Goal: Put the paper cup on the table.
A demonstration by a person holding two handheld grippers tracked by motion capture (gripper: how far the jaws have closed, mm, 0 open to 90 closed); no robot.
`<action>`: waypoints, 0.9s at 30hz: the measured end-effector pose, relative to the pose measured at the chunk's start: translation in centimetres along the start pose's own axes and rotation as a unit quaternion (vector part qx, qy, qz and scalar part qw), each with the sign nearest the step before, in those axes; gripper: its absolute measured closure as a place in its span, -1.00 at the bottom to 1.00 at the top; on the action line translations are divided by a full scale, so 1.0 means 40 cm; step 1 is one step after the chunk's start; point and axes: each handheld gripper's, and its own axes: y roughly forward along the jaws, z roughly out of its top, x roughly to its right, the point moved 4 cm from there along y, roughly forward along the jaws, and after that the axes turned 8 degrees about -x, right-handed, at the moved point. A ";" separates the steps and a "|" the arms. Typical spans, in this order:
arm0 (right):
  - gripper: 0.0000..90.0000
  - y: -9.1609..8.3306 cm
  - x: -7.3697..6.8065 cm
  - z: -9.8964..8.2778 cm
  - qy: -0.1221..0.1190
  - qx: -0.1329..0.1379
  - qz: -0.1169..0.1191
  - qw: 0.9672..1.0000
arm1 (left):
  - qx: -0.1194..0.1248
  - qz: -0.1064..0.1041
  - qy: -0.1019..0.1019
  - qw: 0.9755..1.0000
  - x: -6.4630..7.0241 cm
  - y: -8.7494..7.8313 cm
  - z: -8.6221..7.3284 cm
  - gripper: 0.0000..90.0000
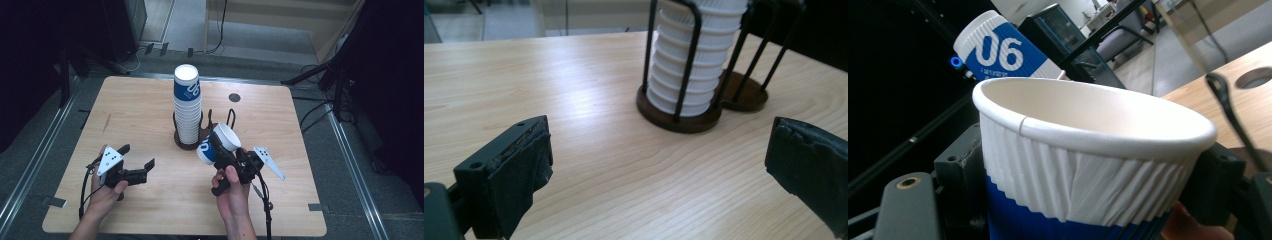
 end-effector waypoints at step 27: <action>-0.55 -0.032 0.030 0.039 -0.122 0.019 -0.085 0.989 | -0.043 0.047 -0.010 0.998 -0.088 0.002 -0.065 -1.00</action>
